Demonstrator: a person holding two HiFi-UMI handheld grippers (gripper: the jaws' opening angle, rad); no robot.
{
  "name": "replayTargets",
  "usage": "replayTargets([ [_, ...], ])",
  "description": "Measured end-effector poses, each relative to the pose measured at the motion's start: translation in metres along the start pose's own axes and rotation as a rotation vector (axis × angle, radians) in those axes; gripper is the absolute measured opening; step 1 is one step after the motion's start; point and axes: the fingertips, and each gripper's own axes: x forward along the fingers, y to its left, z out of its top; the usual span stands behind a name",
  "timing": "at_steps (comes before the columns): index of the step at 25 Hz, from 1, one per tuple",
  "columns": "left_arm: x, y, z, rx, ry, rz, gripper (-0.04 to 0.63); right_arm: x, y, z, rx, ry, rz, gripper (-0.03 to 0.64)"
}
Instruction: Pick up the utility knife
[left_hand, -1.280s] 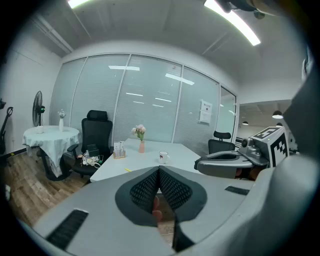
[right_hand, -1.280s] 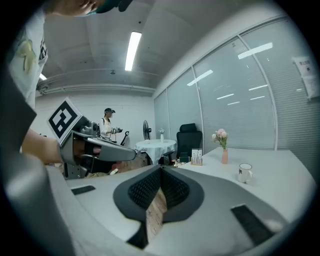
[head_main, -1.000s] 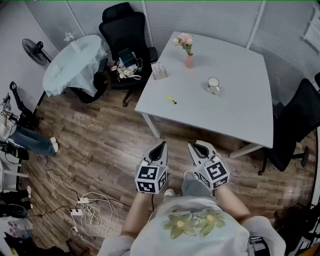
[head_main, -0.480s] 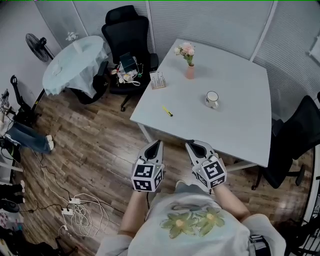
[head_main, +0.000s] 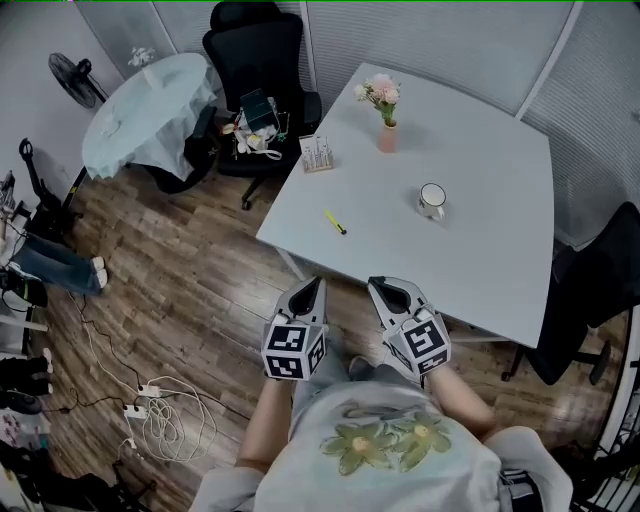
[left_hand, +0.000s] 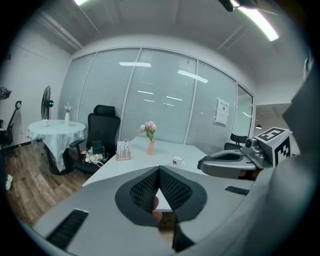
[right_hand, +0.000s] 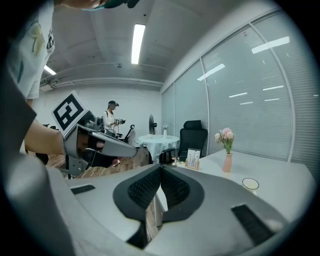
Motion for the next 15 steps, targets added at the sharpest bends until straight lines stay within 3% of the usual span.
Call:
replayTargets([
  [6, 0.052, 0.023, 0.015, 0.036, 0.025, -0.068, 0.005, 0.045, -0.029, 0.003, 0.032, -0.005, -0.032, 0.006],
  [15, 0.126, 0.093, 0.061, 0.073, 0.05, -0.125, 0.005, 0.131, -0.074, 0.028, 0.066, 0.004, -0.075, 0.006],
])
